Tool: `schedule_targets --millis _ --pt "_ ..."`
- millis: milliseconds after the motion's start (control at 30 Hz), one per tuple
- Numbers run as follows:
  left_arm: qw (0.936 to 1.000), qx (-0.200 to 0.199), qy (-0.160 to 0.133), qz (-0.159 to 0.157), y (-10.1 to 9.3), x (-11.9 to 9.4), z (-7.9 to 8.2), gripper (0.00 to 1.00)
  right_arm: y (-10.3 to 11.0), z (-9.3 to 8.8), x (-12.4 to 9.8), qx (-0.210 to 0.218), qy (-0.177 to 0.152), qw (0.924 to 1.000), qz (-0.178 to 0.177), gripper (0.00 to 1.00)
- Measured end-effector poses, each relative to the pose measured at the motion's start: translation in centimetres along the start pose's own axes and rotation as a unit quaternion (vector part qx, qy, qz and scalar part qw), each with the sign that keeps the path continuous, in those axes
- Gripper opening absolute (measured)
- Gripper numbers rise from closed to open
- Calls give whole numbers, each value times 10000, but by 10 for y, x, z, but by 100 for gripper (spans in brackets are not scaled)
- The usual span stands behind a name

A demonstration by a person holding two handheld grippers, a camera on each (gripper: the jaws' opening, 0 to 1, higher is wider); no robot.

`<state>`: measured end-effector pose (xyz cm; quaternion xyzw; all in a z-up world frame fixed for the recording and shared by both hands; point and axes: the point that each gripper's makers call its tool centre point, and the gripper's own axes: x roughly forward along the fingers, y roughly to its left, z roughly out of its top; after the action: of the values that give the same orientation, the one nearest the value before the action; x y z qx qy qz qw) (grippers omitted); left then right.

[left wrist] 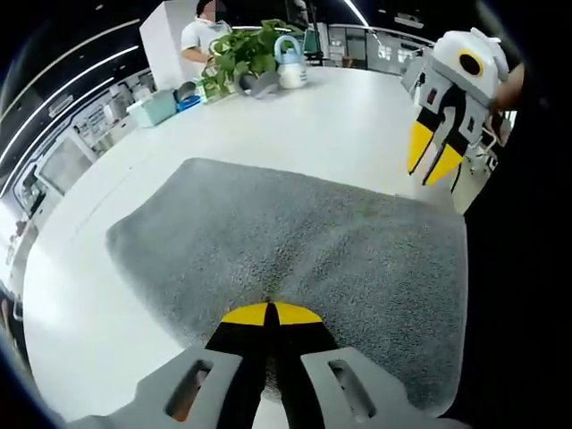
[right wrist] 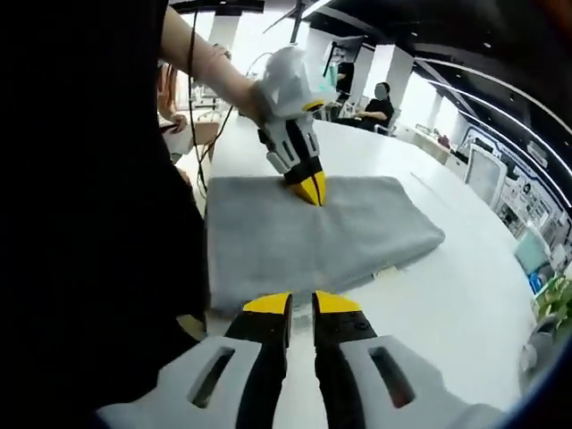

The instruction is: Fold the towel on the table until its edges align and the towel forms a compact rectangular stack.

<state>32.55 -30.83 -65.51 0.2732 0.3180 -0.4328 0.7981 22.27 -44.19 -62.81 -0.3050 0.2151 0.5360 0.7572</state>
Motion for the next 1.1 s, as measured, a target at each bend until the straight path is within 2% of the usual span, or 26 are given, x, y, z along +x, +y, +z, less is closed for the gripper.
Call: schedule_targets --millis 100,133,167,233,267,367,433,467,533,567,600,700,833,967,1033,1067,1100 --pt "10000 -19 -22 5 0 0 0 1 12 -7 -2 -590 204 9979 159 12" --pt "10000 -20 -31 10 0 0 0 1 19 -8 -2 -1049 246 9937 292 13" --pt "10000 -14 -38 14 0 0 0 1 21 -9 -2 -1185 274 9920 347 13" --pt "10000 -17 -45 14 0 0 0 1 25 -16 -2 -2026 533 9768 445 12" --pt "10000 -19 -44 9 0 0 0 1 22 -18 -1 -2608 663 9624 367 11" --pt "10000 -17 -47 1 0 0 0 1 22 -10 4 -3432 591 9365 410 12" --pt "10000 -13 -51 1 0 0 0 1 25 -4 6 -3630 437 9291 561 18" --pt "10000 -11 -45 -2 0 0 0 1 28 -1 8 -3774 381 9230 653 19" --pt "10000 1 -20 -23 0 0 0 1 34 -4 12 -4105 425 9063 913 17" --pt "10000 5 -14 -32 0 0 0 1 39 -6 14 -4349 406 8929 1095 18" --pt "10000 2 -10 -44 0 0 0 1 40 -6 15 -4397 390 8899 1150 18" --pt "10000 -16 -16 -53 0 0 0 1 43 1 20 -4476 205 8864 1164 18" --pt "10000 14 -10 -18 0 0 0 1 53 4 26 -4478 34 8827 1424 14" --pt "10000 10 -33 -31 0 0 0 1 52 4 28 -4427 9 8844 1477 10" --pt "10000 -6 -56 -24 0 -1 0 1 51 3 28 -4283 4 8915 1477 8" --pt "10000 1 -56 -14 0 -1 0 1 50 3 29 -4090 -37 9008 1459 6" --pt "9999 128 -34 39 -1 -1 1 1 49 1 29 -3507 -26 9250 1459 5"
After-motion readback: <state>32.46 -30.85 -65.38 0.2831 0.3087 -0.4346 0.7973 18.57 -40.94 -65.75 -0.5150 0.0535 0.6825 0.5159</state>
